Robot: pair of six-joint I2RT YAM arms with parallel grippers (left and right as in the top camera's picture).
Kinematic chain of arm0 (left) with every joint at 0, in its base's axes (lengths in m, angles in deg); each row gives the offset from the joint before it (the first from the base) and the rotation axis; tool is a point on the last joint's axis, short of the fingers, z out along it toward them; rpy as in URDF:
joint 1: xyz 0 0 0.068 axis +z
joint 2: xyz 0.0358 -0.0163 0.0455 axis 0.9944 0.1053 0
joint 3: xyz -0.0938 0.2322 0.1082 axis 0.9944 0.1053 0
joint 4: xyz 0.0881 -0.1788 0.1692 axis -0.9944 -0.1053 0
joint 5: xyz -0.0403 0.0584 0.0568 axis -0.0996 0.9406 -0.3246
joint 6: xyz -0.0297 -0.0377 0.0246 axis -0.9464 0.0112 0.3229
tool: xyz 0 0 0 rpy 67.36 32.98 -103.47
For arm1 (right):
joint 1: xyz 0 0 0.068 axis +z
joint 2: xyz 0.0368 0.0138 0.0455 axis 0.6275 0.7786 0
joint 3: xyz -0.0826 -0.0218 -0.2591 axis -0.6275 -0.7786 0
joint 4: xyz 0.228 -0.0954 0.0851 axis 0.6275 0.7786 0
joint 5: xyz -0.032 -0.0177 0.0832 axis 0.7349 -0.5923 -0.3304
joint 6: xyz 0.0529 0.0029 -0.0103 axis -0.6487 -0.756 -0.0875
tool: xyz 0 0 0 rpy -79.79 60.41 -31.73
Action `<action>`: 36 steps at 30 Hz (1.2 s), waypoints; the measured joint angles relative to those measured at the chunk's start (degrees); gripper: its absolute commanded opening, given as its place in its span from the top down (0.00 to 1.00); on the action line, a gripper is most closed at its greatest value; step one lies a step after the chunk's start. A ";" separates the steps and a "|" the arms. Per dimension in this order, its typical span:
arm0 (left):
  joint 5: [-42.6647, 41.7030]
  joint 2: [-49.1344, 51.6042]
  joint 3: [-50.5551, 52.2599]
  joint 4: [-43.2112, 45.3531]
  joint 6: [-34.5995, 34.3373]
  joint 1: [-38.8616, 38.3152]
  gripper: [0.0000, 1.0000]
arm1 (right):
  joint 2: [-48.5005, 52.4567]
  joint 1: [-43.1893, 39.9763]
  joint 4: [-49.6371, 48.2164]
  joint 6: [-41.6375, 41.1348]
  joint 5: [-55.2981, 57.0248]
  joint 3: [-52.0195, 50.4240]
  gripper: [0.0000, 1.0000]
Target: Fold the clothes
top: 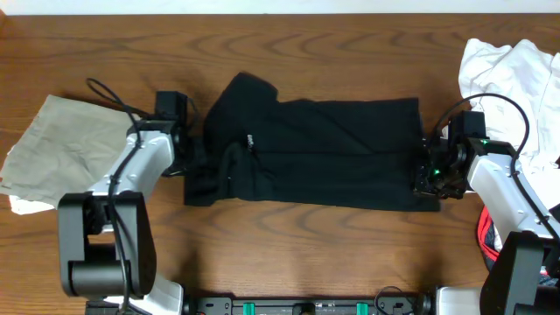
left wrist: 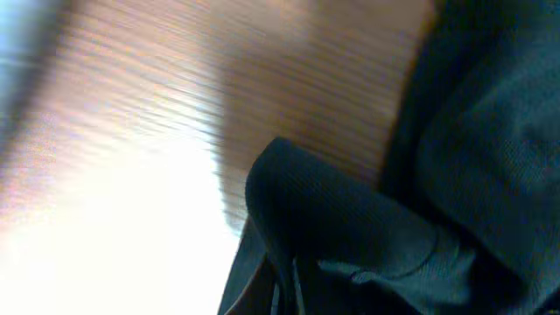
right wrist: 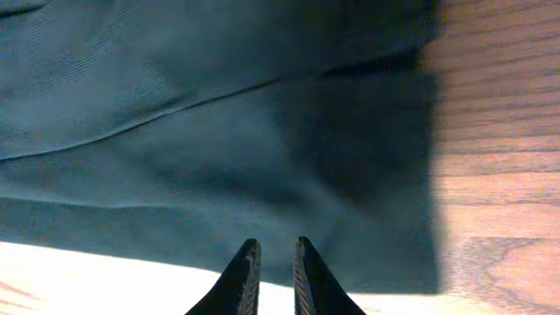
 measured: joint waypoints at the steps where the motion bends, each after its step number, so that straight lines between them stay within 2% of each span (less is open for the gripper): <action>1: 0.79 -0.46 0.00 0.20 -0.24 0.59 0.94 | 0.00 0.00 0.00 0.00 0.00 0.00 0.87; 6: 3.15 -2.82 0.00 2.29 -0.59 2.25 0.93 | 0.00 0.00 0.02 0.00 0.00 0.00 0.87; 7: 3.15 -3.34 0.00 2.40 -0.59 2.25 0.86 | 0.00 0.00 0.04 0.00 0.00 0.00 0.87; 10: 2.56 -4.33 0.00 2.38 -0.31 2.23 0.56 | 0.00 0.00 0.02 0.00 0.00 0.00 0.88; 12: 1.70 -4.46 -0.02 1.73 -0.52 2.23 0.46 | 0.00 0.00 0.02 0.00 -0.02 0.00 0.89; 20: -1.90 -6.99 -0.09 -6.40 -0.79 2.23 0.45 | 0.00 0.00 -0.28 -0.02 -0.07 0.00 0.89; 25: -6.58 -17.62 -0.50 -11.78 -0.81 1.40 0.44 | 0.00 0.00 -0.42 -0.02 -0.07 0.00 0.89; 29: -12.37 -26.95 -1.33 -16.31 -0.98 -2.29 0.42 | 0.00 0.00 -0.59 -0.02 -0.07 0.00 0.89; 33: -15.13 -29.44 -0.94 -17.70 -1.66 -7.06 0.42 | 0.00 0.00 -0.59 -0.02 -0.07 0.00 0.89; 36: -16.06 -27.80 2.19 -14.51 -2.14 -9.66 0.42 | 0.00 0.00 -0.55 -0.02 -0.07 0.00 0.89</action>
